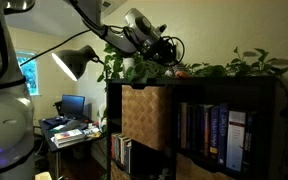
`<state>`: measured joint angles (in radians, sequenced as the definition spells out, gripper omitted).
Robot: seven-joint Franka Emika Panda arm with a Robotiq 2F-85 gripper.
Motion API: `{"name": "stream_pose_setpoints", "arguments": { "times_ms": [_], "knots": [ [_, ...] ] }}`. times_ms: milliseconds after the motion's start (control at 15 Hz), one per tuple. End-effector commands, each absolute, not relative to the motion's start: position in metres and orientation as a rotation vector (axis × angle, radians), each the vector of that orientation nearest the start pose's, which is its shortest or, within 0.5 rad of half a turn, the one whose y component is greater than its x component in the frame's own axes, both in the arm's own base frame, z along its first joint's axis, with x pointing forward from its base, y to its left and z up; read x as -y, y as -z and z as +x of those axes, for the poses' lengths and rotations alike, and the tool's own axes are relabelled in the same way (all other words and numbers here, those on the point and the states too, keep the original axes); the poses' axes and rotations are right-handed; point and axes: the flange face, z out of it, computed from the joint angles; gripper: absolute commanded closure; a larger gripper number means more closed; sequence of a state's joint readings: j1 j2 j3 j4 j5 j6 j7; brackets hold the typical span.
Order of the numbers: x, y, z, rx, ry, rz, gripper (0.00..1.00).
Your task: Pull out the basket, put three pairs of socks on the top of the shelf, then push the basket in
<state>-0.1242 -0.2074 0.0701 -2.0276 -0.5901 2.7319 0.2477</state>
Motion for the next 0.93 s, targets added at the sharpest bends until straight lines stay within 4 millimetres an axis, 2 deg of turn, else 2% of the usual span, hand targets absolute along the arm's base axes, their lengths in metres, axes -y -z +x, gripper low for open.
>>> {"name": "stream_pose_setpoints", "arguments": {
  "times_ms": [0, 200, 600, 867],
  "knots": [
    [0.006, -0.635, 0.548, 0.171, 1.572, -3.168, 0.6],
    [0.004, -0.634, 0.549, 0.182, 1.573, -3.175, 0.42],
    [-0.008, -0.646, 0.546, 0.246, 1.627, -3.157, 0.03],
    [-0.024, -0.659, 0.541, 0.314, 1.677, -3.133, 0.0]
  ]
}}
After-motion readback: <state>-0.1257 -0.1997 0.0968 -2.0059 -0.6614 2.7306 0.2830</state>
